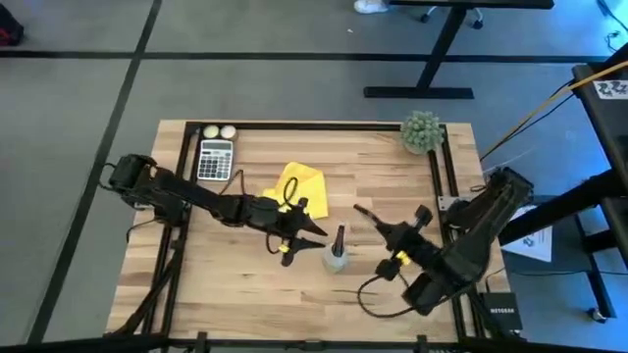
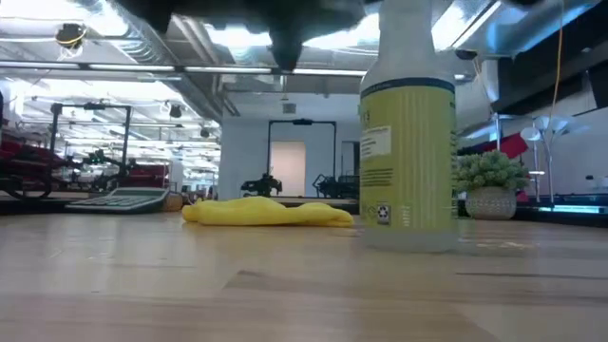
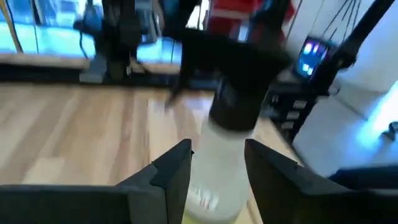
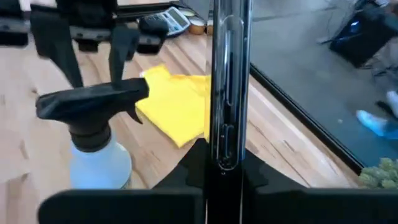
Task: Apply microfiber cloth
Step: Spray the front screen of the black cellphone using the spray bottle
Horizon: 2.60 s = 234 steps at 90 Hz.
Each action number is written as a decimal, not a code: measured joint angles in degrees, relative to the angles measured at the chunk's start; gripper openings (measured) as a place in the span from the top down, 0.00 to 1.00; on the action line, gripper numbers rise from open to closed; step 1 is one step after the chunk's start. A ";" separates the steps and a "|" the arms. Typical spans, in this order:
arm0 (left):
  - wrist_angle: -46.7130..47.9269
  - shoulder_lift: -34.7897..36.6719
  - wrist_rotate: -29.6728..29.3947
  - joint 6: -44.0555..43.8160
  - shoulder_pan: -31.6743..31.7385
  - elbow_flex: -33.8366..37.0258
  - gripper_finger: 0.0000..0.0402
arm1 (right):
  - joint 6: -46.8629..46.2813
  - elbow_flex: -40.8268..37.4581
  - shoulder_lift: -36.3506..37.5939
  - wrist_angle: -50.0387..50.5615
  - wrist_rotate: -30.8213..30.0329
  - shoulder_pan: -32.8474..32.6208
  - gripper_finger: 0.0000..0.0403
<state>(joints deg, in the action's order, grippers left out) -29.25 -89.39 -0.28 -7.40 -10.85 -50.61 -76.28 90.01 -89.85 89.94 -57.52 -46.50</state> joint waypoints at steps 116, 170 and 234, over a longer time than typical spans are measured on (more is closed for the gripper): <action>-2.38 -12.58 -0.60 0.49 -0.98 -11.34 0.25 | 18.30 -38.16 23.32 -47.95 -1.53 0.04 0.98; -4.47 -13.63 -12.37 0.36 -5.47 -11.34 0.25 | 19.13 -38.16 14.94 -48.75 21.48 -0.05 0.98; -4.40 -13.63 -14.70 -3.69 -5.20 -11.28 0.25 | 36.46 -38.09 14.16 -62.13 26.89 1.77 0.98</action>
<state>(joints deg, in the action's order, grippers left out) -33.65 -103.02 -14.99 -11.09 -16.05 -61.89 -39.83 51.92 -75.69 27.81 -30.63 -44.72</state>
